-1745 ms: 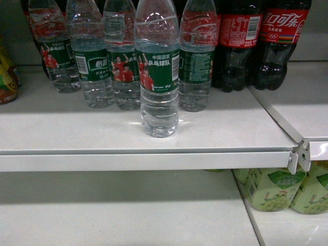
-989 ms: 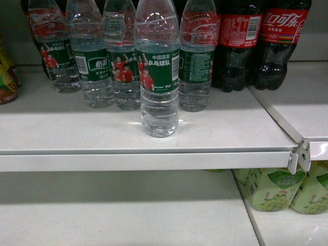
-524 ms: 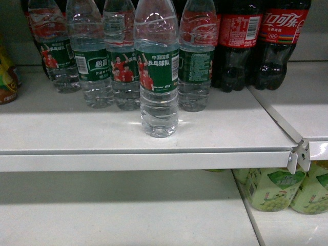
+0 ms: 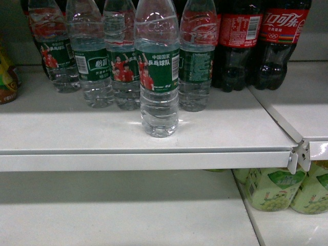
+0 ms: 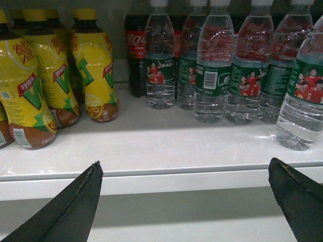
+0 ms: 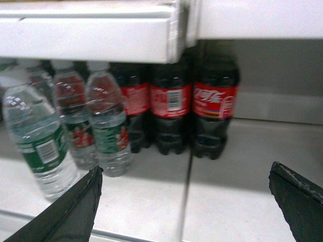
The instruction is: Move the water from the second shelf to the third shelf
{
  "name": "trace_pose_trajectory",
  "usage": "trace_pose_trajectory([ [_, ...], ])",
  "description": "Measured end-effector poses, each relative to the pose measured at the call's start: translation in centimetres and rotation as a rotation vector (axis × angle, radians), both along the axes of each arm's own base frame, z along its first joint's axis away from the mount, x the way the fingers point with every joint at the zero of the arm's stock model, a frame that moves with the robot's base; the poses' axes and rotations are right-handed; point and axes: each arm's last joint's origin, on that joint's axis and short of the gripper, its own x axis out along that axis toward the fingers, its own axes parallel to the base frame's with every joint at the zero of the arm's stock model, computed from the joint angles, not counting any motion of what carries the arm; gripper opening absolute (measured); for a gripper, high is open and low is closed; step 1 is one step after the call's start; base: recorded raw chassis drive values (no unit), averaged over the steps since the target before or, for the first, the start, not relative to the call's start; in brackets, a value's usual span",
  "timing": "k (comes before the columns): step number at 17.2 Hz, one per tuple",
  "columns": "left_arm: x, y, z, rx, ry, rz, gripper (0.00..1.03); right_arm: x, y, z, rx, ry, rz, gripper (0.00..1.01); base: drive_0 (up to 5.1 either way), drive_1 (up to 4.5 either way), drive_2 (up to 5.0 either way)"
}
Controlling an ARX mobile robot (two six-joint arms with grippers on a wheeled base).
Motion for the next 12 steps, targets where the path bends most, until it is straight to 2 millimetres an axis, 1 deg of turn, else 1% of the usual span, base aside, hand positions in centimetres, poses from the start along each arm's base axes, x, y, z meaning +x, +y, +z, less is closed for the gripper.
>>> trace_pose_trajectory([
  [2, 0.0, 0.0, 0.0, 0.000, 0.000, 0.000, 0.98, 1.8, 3.8, -1.8, -0.053, 0.053, 0.155, 0.98, 0.0, 0.00, 0.0],
  [5, 0.0, 0.0, 0.0, 0.000, 0.000, 0.000, 0.98, 3.0, 9.8, -5.1, -0.143, 0.122, 0.341, 0.98, 0.0, 0.00, 0.0],
  [7, 0.0, 0.0, 0.0, 0.000, 0.000, 0.000, 0.98, 4.0, 12.6, -6.2, -0.168, 0.146, 0.411, 0.98, 0.0, 0.00, 0.0],
  [9, 0.0, 0.0, 0.0, 0.000, 0.000, 0.000, 0.98, 5.1, 14.7, -6.8, -0.187, 0.176, 0.454, 0.98, 0.0, 0.00, 0.0],
  [11, 0.0, 0.0, 0.0, 0.000, 0.000, 0.000, 0.98, 5.9, 16.1, -6.7, -0.186, 0.207, 0.478, 0.98, 0.0, 0.00, 0.0],
  [12, 0.0, 0.0, 0.0, 0.000, 0.000, 0.000, 0.98, 6.6, 16.5, -6.5, -0.172, 0.221, 0.467, 0.98, 0.0, 0.00, 0.0],
])
